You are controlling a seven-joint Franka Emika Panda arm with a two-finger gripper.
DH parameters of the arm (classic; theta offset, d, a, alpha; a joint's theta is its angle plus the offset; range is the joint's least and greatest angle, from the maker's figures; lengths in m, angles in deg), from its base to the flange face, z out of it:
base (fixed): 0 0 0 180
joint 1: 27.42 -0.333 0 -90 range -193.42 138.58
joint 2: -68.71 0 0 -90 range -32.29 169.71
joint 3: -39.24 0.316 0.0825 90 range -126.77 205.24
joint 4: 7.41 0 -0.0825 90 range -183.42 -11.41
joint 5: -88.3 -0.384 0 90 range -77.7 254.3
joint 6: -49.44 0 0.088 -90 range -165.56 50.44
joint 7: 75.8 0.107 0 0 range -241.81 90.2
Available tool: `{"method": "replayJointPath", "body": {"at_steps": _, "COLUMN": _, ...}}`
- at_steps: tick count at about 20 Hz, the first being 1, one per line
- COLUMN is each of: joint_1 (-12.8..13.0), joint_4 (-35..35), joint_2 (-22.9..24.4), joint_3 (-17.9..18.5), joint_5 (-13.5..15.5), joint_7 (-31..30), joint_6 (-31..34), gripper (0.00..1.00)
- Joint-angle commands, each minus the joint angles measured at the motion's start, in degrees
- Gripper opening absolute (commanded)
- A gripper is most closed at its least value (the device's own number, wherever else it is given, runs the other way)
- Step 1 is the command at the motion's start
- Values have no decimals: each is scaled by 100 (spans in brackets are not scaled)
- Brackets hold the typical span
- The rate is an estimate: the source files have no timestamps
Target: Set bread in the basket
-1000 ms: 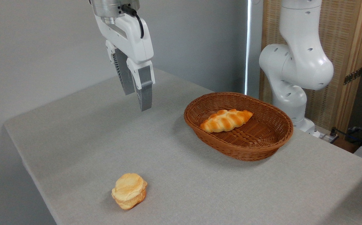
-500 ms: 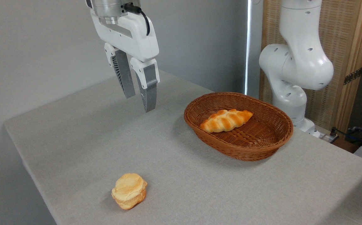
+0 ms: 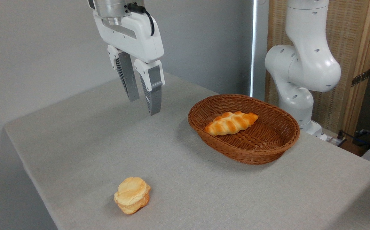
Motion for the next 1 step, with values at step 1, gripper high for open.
{"method": "replayJointPath", "body": {"at_steps": 1, "joint_1": 48, "joint_4": 82, "joint_2": -1, "joint_3": 54, "joint_5": -51, "joint_7": -81, "joint_6": 179, "gripper": 100}}
